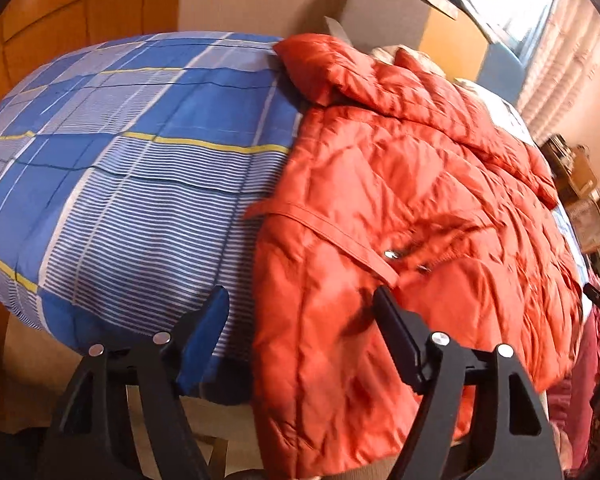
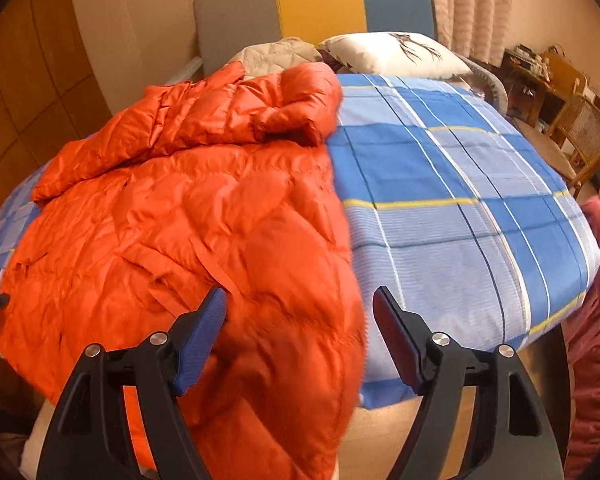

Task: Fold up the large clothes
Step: 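Fold the side edge toward the jacket middle with the right tool, release, then grasp the orange jacket edge with the left tool and the right tool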

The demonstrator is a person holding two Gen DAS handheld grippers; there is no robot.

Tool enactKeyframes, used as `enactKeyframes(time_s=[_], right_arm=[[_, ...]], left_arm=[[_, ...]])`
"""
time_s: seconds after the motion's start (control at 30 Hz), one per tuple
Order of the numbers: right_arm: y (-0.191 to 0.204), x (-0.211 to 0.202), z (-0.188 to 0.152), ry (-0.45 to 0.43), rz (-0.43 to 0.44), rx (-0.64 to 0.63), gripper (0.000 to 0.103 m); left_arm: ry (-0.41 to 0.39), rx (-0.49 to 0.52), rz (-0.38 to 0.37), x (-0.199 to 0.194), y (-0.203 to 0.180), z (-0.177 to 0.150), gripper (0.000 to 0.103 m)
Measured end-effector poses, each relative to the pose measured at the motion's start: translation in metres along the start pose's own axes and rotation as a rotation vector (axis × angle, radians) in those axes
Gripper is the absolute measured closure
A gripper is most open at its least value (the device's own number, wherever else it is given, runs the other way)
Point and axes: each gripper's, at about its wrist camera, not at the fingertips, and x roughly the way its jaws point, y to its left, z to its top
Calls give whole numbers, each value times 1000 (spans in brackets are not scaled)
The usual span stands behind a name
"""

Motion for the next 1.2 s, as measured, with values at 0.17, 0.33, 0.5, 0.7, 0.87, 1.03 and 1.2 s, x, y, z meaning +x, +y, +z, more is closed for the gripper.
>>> enactKeyframes(time_s=[0.17,0.33,0.5,0.7,0.87,1.03,1.2], right_arm=[[-23,6,-14,50,113,80,37],[-27,8,-29,63,209,89,37],[-28,10,-36,84,255,91,37],[-24,13,-44,113,308,83,37],[-21,19,-49,150,340,82,44],[-15,7,-45,153,394,50,78],[-24,-17,-36,95,523,112,90]], left_arm=[[42,41,-27,4,-7,-8,39],[48,85,-10,4,-12,-13,44],[63,112,-15,0,-12,-21,48],[89,119,-49,-1,-11,-29,48],[115,138,-70,0,-14,-32,61],[104,221,-82,-10,-31,-32,90],[52,165,-167,-42,-22,-23,95]])
